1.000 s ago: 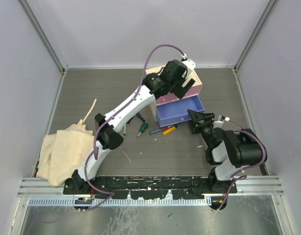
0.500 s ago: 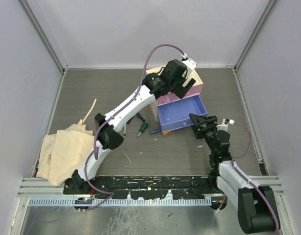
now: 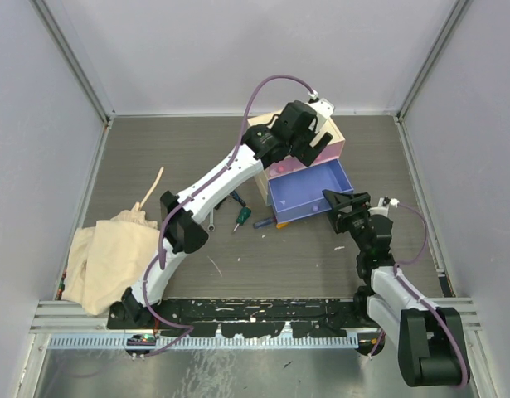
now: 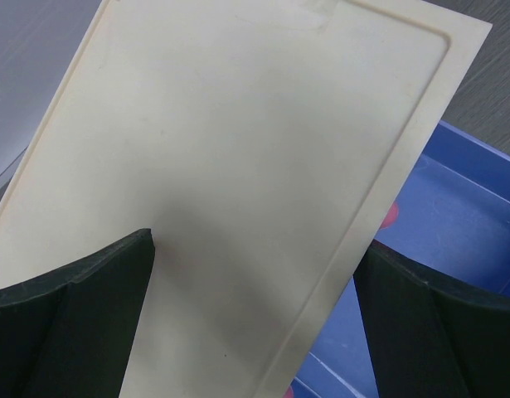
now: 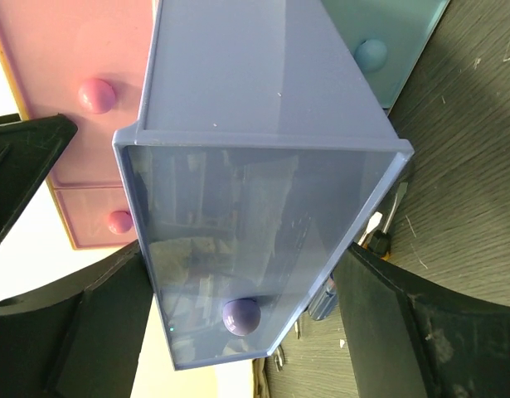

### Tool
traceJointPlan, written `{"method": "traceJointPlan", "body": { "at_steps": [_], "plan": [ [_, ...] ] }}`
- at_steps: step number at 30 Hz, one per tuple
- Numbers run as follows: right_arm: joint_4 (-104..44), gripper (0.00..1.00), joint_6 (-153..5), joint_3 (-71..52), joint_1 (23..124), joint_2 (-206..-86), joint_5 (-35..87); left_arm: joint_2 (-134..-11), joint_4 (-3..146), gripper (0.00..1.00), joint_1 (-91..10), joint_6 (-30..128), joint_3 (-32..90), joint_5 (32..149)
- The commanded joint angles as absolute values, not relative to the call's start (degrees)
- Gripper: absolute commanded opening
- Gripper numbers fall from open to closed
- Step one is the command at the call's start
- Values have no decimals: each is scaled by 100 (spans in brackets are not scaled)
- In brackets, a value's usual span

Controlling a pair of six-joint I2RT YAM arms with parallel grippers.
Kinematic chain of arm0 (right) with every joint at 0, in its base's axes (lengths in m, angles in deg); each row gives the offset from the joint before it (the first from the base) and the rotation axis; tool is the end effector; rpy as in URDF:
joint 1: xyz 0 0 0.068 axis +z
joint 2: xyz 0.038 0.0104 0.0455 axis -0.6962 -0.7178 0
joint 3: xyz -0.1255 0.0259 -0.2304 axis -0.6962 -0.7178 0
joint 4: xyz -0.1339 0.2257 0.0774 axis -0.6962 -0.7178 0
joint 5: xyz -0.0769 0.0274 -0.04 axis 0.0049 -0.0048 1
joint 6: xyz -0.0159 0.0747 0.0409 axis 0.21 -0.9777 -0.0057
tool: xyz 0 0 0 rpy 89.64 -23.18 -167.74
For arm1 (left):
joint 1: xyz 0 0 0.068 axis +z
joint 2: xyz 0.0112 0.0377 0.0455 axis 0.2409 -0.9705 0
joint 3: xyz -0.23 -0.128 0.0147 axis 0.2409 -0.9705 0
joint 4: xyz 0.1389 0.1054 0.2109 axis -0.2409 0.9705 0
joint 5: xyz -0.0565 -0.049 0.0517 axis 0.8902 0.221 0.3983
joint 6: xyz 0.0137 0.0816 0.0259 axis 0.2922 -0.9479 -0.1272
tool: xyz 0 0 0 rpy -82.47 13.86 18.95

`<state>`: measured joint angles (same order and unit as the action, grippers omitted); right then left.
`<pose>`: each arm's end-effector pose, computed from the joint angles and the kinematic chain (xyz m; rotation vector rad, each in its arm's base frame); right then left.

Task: Sort the tools into containers
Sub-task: Open the drawer in the storage box.

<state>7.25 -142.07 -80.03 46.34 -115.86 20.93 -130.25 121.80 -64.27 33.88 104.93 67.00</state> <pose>0.2283 0.0259 0.1442 0.9645 1.6096 1.1593 0.3686 -0.4134 0.3380 0.8372 1.9712 -0.1934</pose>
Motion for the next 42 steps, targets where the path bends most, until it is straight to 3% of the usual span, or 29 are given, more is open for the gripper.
{"method": "traceJointPlan", "body": {
  "at_steps": [1, 22, 35, 37, 42],
  "plan": [
    [592, 55, -13375, -7810, 4368, -11737, 1753, -13207, 12619, 98, -6014, 3670, 10189, 6361],
    [1248, 57, -13261, -7524, 2524, -12951, -535, -13211, 12609, 99, -5980, 3584, 10103, 6326],
    [1160, 57, -13164, -6680, 2400, -13622, -993, -13135, 12566, 99, -5989, 3546, 9913, 6391],
    [1121, 60, -13106, -6668, 2400, -13596, -1018, -13133, 12572, 99, -5988, 3537, 9915, 6385],
    [423, 83, -12717, -6786, 2391, -13112, -793, -13103, 12553, 99, -5980, 3527, 9901, 6345]
  ]
}}
